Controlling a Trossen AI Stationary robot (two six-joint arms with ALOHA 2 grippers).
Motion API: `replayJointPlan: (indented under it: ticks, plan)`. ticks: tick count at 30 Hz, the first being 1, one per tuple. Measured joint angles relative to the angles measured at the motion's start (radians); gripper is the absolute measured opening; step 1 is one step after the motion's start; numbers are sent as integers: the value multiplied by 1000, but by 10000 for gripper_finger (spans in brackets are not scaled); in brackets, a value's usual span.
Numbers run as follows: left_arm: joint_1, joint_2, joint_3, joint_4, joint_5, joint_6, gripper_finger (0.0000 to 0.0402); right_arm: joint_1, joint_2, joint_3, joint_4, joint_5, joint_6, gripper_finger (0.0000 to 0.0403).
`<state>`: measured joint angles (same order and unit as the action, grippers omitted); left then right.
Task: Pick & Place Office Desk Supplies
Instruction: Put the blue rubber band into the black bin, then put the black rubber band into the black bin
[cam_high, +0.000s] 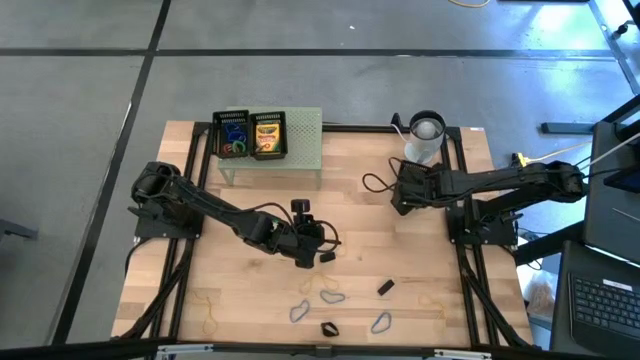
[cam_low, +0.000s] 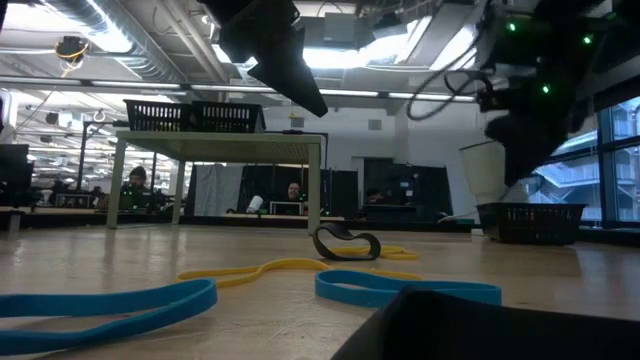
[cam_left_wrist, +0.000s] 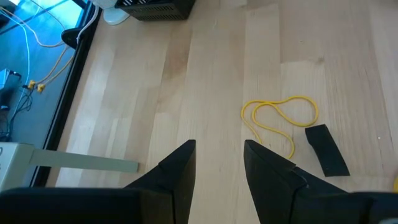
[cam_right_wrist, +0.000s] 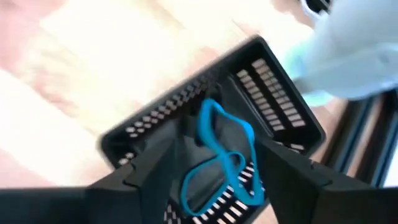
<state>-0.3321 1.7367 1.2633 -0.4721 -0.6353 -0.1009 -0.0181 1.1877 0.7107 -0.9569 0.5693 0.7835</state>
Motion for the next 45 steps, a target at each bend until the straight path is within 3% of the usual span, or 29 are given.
replayJointPlan:
  ticks: [6, 17, 22, 29, 35, 41, 45]
  plan:
    - [0, 0, 0, 0, 0, 0, 130, 0, 0, 69, -1, -71, -111, 247]
    - [0, 0, 0, 0, 0, -6, 130, 0, 0, 81, -31, -66, -114, 249]
    - [0, 0, 0, -2, 11, -96, 130, 0, 0, 81, -20, -118, -114, 249]
    - [1, 13, 0, 30, 198, -150, 133, 0, 0, 81, 38, -133, -115, 249]
    - [1, 83, -1, 125, 372, -127, 164, 0, 0, 81, 142, -134, -165, 249]
    - [10, 186, -1, 153, 364, -113, 208, 0, 0, 81, 210, -143, -215, 249]
    - [40, 234, -2, 215, 437, -113, 225, 0, 0, 81, 228, -143, -234, 249]
